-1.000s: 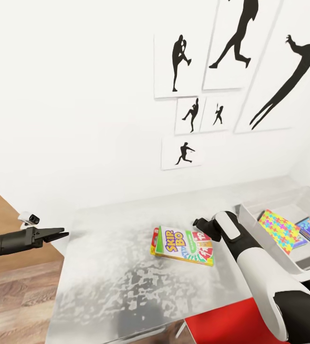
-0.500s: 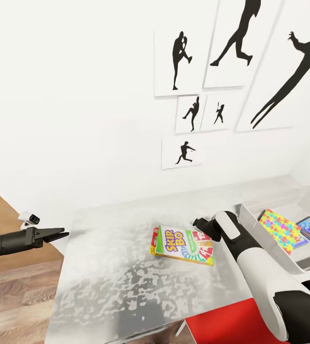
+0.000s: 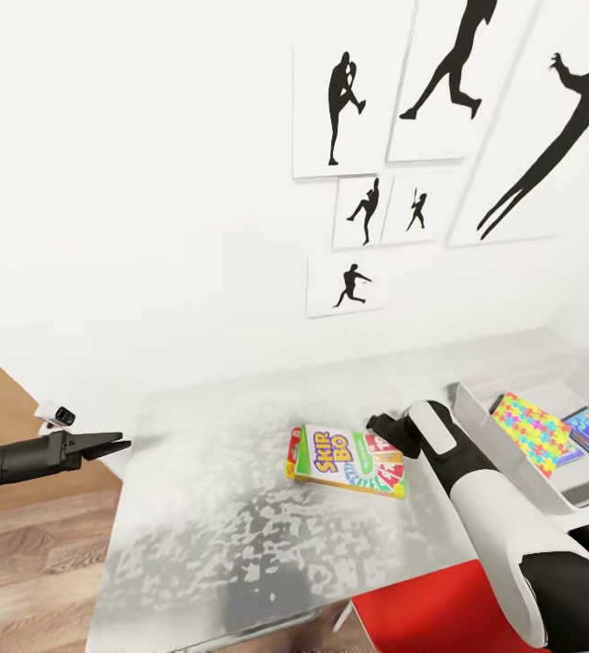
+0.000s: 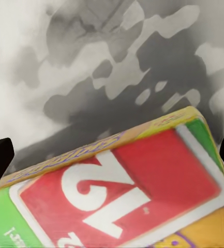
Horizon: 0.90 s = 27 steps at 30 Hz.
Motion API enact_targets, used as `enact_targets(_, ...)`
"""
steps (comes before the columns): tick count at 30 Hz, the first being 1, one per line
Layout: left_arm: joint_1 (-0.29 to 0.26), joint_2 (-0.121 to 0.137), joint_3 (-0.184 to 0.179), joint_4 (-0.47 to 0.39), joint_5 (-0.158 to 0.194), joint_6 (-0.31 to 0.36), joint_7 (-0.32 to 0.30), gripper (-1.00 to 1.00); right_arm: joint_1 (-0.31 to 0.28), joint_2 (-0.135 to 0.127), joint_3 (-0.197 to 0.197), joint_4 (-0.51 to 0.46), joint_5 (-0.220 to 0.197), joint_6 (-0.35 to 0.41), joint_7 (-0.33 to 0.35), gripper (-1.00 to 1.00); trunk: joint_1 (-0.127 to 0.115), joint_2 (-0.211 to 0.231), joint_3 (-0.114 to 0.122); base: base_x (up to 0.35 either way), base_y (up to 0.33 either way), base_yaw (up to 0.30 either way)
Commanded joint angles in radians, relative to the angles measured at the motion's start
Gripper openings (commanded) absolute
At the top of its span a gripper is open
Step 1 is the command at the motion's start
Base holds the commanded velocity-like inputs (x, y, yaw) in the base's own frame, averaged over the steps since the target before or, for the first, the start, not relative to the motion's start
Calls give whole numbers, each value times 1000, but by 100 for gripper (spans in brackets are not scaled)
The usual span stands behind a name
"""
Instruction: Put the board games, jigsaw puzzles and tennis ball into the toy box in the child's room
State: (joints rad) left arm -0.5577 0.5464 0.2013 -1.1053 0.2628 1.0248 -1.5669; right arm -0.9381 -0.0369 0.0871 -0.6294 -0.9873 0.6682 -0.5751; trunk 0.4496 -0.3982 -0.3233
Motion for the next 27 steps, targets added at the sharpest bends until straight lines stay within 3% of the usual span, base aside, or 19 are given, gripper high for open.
enact_targets(1, -1, 0, 0, 0, -1, 11, -4, 100, -1, -1, 6, -2, -10, 1, -9, 100, 0, -2, -2, -97, 44, 0)
enact_targets(9, -1, 0, 0, 1, -1, 11, -4, 100, -1, -1, 6, -2, -10, 1, -9, 100, 0, -2, -2, -46, 45, 0)
enact_targets(27, -1, 1, 0, 0, -1, 11, -4, 100, -1, -1, 6, -1, -8, 1, -9, 100, 0, -2, -2, -39, 168, 0)
